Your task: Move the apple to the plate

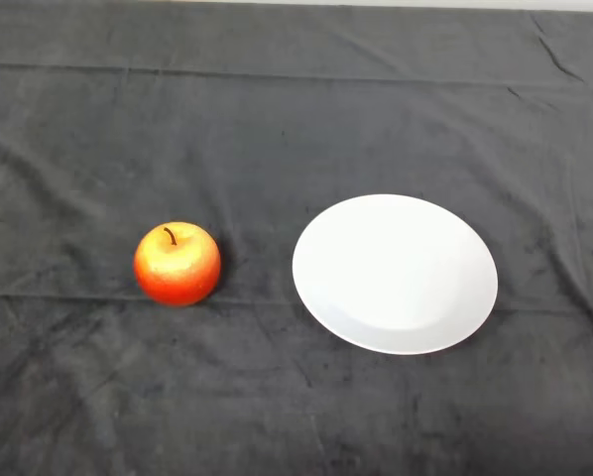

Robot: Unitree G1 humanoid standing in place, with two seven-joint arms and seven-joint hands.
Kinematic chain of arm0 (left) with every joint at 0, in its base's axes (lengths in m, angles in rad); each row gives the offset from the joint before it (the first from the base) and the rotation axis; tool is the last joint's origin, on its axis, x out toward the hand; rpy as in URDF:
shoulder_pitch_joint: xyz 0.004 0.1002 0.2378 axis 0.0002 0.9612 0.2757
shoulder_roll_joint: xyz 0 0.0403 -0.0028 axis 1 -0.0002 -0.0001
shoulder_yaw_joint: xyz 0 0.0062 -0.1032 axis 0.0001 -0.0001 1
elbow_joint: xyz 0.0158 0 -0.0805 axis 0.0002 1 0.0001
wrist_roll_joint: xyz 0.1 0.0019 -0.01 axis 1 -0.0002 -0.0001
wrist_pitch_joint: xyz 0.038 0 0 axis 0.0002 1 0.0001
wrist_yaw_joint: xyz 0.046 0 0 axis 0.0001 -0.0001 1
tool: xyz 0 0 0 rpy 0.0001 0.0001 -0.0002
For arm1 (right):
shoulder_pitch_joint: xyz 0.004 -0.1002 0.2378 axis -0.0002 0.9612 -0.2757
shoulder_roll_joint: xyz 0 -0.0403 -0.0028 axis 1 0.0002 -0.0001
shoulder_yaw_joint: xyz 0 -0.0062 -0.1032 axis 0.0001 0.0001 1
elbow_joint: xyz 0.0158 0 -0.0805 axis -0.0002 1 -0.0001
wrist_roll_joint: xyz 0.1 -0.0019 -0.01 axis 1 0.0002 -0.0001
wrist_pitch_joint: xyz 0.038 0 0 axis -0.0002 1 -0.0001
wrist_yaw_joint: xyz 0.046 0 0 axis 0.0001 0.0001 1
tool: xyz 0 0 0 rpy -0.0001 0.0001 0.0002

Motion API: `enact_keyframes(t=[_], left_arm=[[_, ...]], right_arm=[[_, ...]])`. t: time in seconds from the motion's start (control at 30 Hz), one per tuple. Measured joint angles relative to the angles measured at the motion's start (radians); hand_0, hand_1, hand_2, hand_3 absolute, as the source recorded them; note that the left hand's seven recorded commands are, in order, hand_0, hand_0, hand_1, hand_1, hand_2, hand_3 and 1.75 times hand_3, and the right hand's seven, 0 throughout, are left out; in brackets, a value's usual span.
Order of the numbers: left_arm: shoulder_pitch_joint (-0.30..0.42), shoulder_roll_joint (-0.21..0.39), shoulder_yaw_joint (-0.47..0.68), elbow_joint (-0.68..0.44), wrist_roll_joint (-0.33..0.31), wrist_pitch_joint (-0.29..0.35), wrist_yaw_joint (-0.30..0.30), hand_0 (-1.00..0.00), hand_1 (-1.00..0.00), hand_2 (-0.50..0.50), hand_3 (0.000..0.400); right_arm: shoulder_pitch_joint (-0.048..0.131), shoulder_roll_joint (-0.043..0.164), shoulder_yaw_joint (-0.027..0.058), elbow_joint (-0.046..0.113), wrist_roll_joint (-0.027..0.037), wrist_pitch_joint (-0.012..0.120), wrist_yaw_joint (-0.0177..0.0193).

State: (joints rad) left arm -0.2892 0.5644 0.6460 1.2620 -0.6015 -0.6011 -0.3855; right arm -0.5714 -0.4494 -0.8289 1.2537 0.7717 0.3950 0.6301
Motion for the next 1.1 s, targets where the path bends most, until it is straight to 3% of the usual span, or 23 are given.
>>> enact_keyframes(t=[0.43, 0.9, 1.1], left_arm=[[0.001, 0.0, 0.001, 0.0, 0.02, 0.001, 0.003, 0.0, 0.0, 0.0, 0.0], [0.0, -0.005, -0.001, -0.002, 0.056, -0.009, 0.045, 0.0, 0.0, 0.0, 0.0], [0.0, -0.061, -0.012, -0.049, 0.077, -0.058, 0.046, 0.0, 0.0, 0.0, 0.0]], right_arm=[[0.0, 0.0, 0.0008, 0.0, 0.0, 0.0, -0.0001], [0.0, 0.0, 0.0021, -0.001, 0.0002, 0.0, -0.0003], [0.0, 0.0, 0.0025, -0.001, 0.0003, -0.002, -0.0006]])
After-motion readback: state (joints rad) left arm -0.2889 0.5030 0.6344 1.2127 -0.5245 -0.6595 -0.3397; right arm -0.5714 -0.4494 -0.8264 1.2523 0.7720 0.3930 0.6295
